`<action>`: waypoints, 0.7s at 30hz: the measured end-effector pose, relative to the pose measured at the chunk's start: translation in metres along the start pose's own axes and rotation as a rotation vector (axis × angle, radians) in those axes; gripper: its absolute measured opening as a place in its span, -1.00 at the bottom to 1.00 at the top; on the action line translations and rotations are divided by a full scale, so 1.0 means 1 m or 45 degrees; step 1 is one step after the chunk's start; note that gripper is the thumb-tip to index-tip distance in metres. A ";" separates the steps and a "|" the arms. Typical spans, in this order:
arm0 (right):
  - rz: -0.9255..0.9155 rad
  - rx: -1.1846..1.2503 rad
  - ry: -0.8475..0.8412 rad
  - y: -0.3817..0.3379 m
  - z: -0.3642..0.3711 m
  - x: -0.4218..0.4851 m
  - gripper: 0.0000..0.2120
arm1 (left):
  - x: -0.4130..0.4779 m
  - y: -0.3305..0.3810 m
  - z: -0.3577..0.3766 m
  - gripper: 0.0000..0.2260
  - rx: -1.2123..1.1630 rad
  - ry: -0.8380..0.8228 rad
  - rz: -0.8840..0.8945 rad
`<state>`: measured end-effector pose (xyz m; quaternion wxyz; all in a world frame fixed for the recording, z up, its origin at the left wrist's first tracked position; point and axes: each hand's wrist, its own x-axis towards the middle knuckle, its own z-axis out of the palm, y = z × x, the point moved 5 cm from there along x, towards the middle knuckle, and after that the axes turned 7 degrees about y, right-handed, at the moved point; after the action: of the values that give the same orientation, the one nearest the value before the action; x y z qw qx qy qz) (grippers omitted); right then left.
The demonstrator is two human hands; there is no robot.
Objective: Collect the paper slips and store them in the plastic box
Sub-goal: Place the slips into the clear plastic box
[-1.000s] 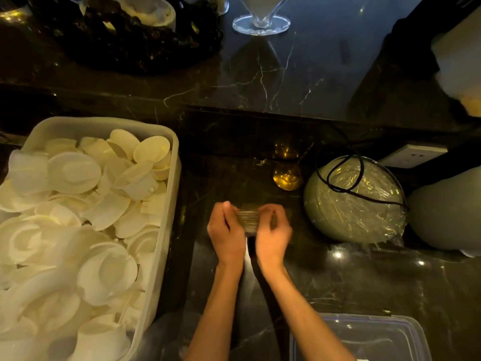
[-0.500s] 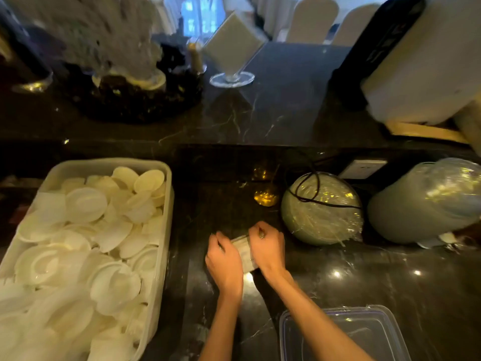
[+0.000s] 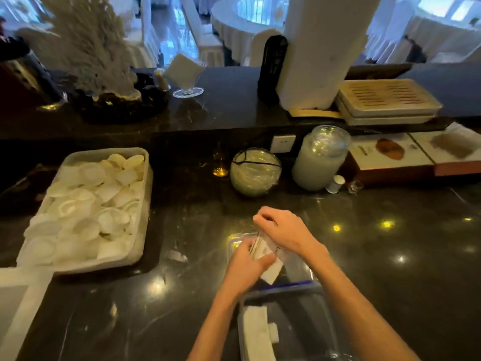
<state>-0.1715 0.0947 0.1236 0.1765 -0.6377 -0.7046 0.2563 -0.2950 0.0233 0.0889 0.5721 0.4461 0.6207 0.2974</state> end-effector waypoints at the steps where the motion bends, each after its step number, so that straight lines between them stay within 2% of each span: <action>1: 0.038 0.245 0.037 0.007 -0.010 -0.015 -0.74 | -0.010 -0.002 0.007 -0.76 -0.095 0.019 -0.045; 3: 0.136 0.617 0.106 0.023 -0.022 -0.048 -0.57 | -0.030 -0.012 0.022 -0.72 -0.287 0.087 -0.160; 4: 0.239 0.752 0.056 0.033 -0.019 -0.068 -0.48 | -0.041 -0.019 0.029 -0.70 -0.359 0.142 -0.211; 5: 0.349 0.898 -0.046 0.041 -0.012 -0.089 -0.44 | -0.049 -0.027 0.036 -0.70 -0.422 0.194 -0.239; 7: 0.497 1.179 -0.300 0.049 0.009 -0.129 -0.52 | -0.063 -0.038 0.052 -0.71 -0.495 0.241 -0.252; 8: 0.515 1.243 -0.386 0.050 0.016 -0.145 -0.58 | -0.070 -0.042 0.060 -0.71 -0.494 0.258 -0.265; 10: 0.573 1.312 -0.395 0.053 0.024 -0.166 -0.65 | -0.080 -0.050 0.071 -0.69 -0.437 0.275 -0.302; 15: 0.720 1.581 -0.351 0.055 0.028 -0.193 -0.62 | -0.103 -0.045 0.089 -0.62 -0.241 0.136 -0.267; 21: 0.795 1.552 -0.312 0.076 0.038 -0.200 -0.58 | -0.118 -0.044 0.098 -0.41 -0.173 0.146 -0.185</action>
<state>-0.1072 -0.1043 0.0638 0.3405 -0.5641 -0.2333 0.7151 -0.2154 -0.1144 0.0861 0.5846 0.3422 0.6615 0.3217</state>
